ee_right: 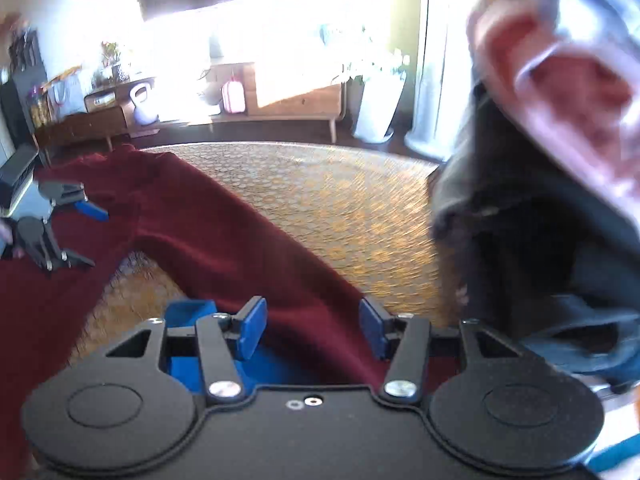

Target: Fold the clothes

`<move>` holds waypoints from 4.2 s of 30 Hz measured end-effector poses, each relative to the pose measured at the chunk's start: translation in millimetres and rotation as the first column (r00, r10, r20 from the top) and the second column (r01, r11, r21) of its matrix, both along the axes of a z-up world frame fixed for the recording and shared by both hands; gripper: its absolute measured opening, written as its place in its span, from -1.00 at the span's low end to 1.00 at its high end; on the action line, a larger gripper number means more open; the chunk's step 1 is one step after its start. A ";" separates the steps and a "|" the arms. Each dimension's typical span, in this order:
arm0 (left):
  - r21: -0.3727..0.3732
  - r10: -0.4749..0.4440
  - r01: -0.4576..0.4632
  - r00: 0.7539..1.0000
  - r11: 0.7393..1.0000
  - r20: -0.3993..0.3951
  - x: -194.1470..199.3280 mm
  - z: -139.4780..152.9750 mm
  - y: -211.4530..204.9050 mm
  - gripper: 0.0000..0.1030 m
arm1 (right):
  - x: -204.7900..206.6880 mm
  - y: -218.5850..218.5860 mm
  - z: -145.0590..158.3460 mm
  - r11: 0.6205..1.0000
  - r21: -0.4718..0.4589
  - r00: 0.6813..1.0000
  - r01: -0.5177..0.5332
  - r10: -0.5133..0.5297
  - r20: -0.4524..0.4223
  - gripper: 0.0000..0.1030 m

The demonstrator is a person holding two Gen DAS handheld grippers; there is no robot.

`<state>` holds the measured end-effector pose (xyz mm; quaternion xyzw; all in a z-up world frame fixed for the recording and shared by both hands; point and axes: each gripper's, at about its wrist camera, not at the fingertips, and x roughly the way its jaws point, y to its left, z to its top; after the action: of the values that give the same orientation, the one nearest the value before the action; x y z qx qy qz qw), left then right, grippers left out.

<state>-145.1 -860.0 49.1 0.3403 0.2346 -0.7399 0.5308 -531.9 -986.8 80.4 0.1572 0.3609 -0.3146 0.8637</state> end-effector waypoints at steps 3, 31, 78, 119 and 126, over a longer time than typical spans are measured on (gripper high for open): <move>-0.002 -0.003 0.003 1.000 1.000 -0.002 0.3 -0.6 -0.7 1.00 | 21.8 -7.3 -20.1 0.999 0.035 0.998 0.016 -0.014 -0.066 1.00; -0.036 0.593 -0.593 0.804 0.805 0.024 102.6 42.0 308.6 0.99 | 182.2 204.1 -18.1 0.890 0.085 0.893 -0.449 0.451 -0.005 1.00; -0.167 0.711 -0.717 0.695 0.676 -0.109 153.0 36.3 401.2 0.99 | 462.6 285.2 -9.2 0.928 -0.129 0.936 -0.351 0.352 -0.010 1.00; -0.152 0.451 -0.469 0.882 0.870 -0.138 31.4 -7.2 355.0 1.00 | 615.2 288.2 -76.3 0.898 -0.030 0.898 -0.440 0.440 -0.011 1.00; -0.152 0.452 -0.469 0.882 0.870 -0.134 30.6 -8.0 353.5 0.99 | 614.6 272.1 -72.9 0.911 -0.026 0.910 -0.412 0.413 0.023 1.00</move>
<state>-114.5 -506.5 41.1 0.1897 0.2658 -0.6252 0.7089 82.7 -714.7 7.5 0.0727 0.3707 -0.1267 0.9172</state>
